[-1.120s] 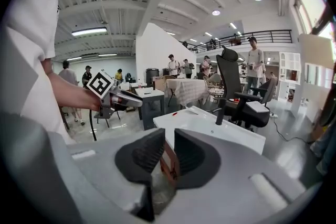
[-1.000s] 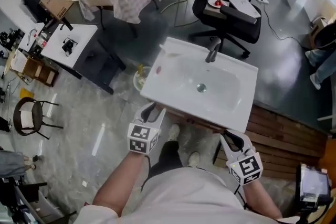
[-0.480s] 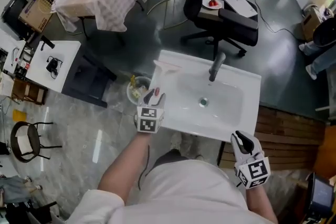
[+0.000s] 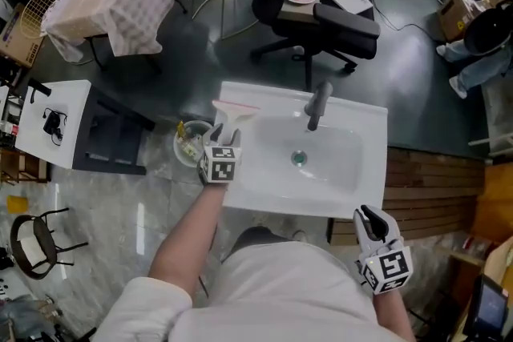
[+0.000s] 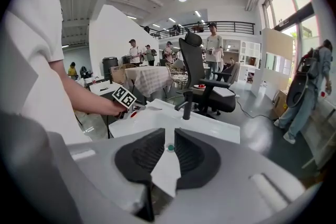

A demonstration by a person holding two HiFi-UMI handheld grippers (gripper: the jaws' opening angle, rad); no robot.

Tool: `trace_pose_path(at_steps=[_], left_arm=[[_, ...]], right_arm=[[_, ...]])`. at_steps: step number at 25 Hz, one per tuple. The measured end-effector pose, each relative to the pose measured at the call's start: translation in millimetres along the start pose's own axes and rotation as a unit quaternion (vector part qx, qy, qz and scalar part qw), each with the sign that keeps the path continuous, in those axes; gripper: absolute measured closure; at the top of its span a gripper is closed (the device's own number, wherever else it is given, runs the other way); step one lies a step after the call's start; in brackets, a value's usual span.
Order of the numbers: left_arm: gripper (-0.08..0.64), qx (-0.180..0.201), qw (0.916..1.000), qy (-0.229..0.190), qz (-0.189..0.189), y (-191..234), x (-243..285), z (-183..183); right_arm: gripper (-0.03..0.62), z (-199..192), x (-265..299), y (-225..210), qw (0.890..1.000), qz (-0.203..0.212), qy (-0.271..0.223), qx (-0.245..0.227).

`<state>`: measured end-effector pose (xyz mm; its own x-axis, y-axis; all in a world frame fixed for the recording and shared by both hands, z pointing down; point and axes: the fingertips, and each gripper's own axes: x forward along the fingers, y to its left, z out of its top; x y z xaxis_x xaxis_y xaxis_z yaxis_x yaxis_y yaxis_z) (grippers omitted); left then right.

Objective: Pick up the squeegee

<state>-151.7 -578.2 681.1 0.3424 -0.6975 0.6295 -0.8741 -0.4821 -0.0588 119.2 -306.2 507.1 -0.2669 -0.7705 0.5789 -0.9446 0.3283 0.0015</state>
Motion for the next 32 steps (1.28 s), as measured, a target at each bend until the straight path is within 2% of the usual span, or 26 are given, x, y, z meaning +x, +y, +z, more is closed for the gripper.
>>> trace_pose_path(at_steps=[7, 11, 15, 22, 32], left_arm=[[0.376, -0.011, 0.9999, 0.007, 0.009, 6.7, 25.2, -4.3], [0.445, -0.006, 0.9999, 0.006, 0.011, 5.8, 31.4, -5.3], [0.453, -0.014, 0.9997, 0.003, 0.021, 10.2, 30.3, -4.9], [0.453, -0.035, 0.9990, -0.012, 0.025, 6.2, 14.4, 1.4], [0.454, -0.053, 0.9968, -0.046, 0.037, -13.1, -33.0, 18.9]], right_arm=[[0.549, -2.9, 0.6, -10.9, 1.000, -0.016, 0.018, 0.011], [0.549, -4.7, 2.6, -13.8, 0.999, -0.017, 0.024, 0.014], [0.549, -5.6, 2.1, -15.1, 0.999, -0.015, 0.028, 0.015], [0.549, -8.1, -5.1, -21.9, 1.000, -0.009, 0.023, 0.009], [0.549, -11.9, -17.9, -23.3, 1.000, 0.028, 0.002, -0.012]])
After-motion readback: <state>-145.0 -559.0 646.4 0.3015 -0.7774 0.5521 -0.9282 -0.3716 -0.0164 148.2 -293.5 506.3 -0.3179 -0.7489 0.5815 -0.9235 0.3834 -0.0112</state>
